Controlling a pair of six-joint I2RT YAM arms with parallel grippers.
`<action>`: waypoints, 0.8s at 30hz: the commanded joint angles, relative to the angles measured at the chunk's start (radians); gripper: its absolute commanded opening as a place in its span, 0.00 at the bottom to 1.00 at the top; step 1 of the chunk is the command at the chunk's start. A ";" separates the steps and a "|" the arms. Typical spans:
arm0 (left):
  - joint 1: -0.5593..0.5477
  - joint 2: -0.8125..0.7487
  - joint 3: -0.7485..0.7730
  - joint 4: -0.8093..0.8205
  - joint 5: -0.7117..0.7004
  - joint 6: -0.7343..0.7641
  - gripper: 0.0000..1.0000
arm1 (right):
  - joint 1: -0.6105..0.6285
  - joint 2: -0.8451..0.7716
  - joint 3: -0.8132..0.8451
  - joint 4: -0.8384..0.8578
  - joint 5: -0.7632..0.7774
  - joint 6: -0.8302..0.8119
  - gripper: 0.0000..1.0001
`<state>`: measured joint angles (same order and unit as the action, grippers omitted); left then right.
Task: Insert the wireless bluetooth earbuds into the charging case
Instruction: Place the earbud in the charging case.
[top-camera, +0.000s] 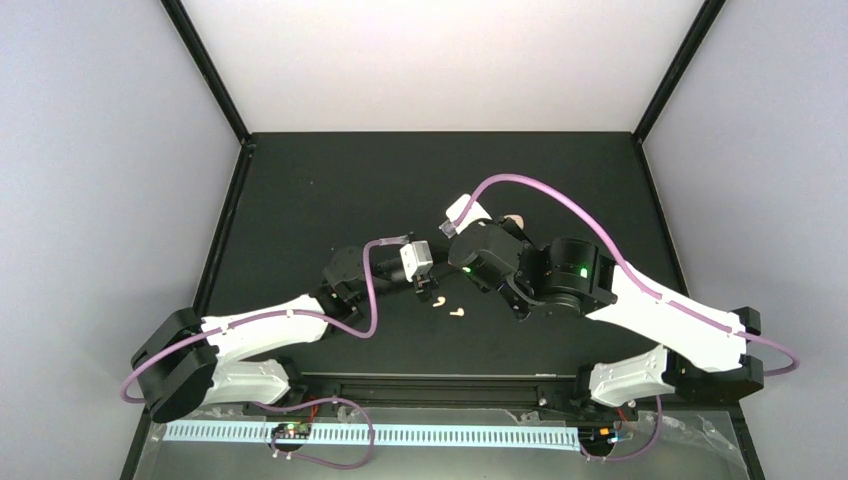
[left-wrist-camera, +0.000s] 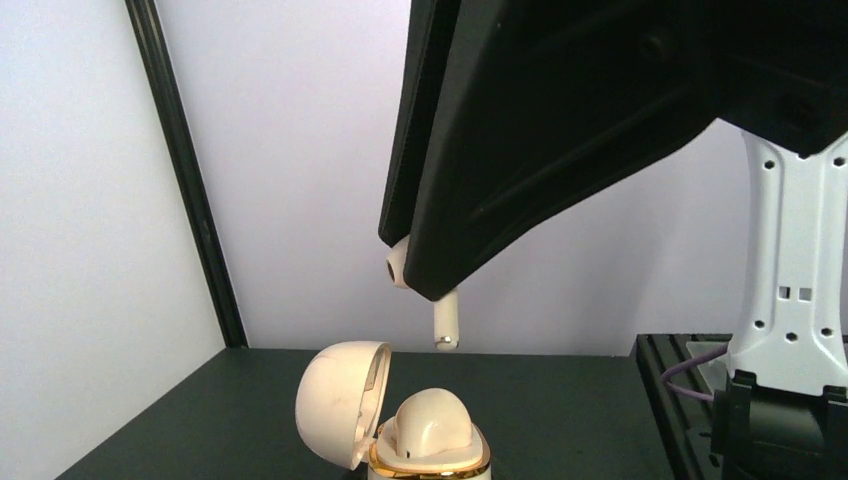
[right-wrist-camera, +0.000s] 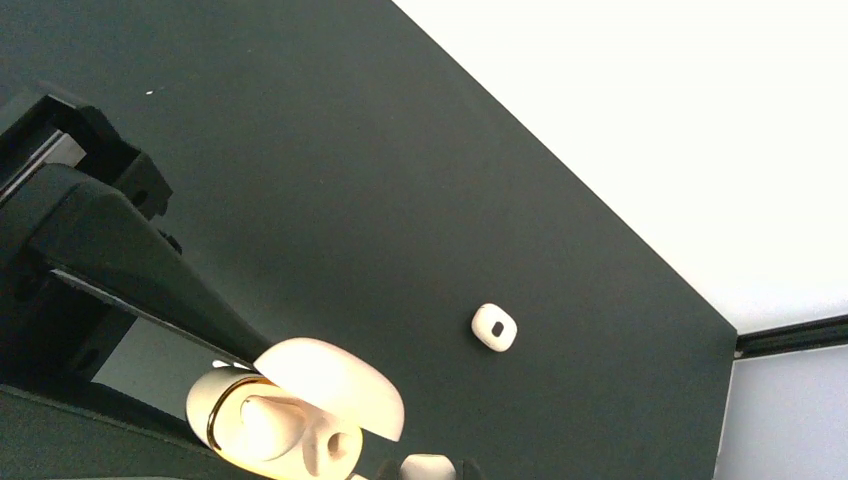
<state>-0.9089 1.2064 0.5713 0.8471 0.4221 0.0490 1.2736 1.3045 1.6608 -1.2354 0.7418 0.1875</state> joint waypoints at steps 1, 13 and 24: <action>0.005 -0.014 0.003 0.062 -0.011 -0.044 0.02 | 0.013 0.011 0.015 -0.010 0.043 0.007 0.01; 0.005 -0.034 0.002 0.057 -0.005 -0.057 0.01 | 0.027 0.030 -0.024 0.003 0.106 -0.009 0.01; 0.005 -0.028 0.006 0.058 -0.006 -0.057 0.02 | 0.041 0.030 -0.013 0.008 0.105 -0.008 0.01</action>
<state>-0.9089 1.1912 0.5713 0.8627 0.4179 0.0025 1.3022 1.3369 1.6413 -1.2339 0.8120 0.1841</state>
